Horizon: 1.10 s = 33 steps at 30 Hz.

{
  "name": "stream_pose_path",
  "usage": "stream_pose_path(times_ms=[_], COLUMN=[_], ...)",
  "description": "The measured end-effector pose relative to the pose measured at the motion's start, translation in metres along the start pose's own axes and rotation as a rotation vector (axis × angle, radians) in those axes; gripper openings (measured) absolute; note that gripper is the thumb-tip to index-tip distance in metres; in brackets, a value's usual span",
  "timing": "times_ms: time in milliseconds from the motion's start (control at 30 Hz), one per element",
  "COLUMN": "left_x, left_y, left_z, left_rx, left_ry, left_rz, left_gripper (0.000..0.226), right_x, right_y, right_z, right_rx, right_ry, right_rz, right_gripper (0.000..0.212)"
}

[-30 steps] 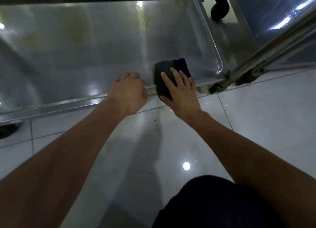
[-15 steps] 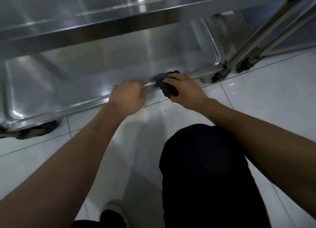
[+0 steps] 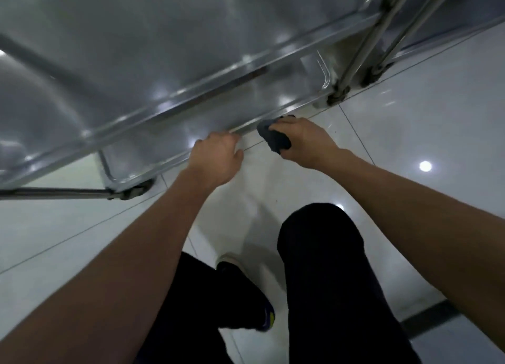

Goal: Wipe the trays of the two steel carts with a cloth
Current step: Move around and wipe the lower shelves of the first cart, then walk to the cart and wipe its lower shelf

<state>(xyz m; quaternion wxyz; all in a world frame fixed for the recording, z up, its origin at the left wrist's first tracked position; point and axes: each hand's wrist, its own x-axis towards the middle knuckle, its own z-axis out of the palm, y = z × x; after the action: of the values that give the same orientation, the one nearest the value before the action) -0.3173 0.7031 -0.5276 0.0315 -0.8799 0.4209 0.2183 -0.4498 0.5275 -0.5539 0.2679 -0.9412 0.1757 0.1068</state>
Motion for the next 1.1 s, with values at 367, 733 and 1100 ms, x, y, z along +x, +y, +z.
stream_pose_path(times_ms=[367, 733, 1100], left_x=[-0.207, -0.392, -0.563], left_y=[0.050, -0.009, -0.165], left_z=[-0.219, -0.320, -0.290], left_rx=[-0.070, -0.168, -0.306], left_ry=[0.034, 0.124, 0.179], left_rz=[-0.042, -0.215, -0.487], left_gripper=[0.042, 0.038, 0.043], right_x=[-0.165, -0.255, -0.258], right_y=[-0.148, -0.320, -0.543], right_z=[-0.192, -0.255, -0.200], right_rx=[0.140, 0.103, -0.108], right_ry=[-0.009, -0.063, -0.247], right_rz=[-0.011, -0.091, -0.292], right_gripper=[0.048, 0.047, 0.054])
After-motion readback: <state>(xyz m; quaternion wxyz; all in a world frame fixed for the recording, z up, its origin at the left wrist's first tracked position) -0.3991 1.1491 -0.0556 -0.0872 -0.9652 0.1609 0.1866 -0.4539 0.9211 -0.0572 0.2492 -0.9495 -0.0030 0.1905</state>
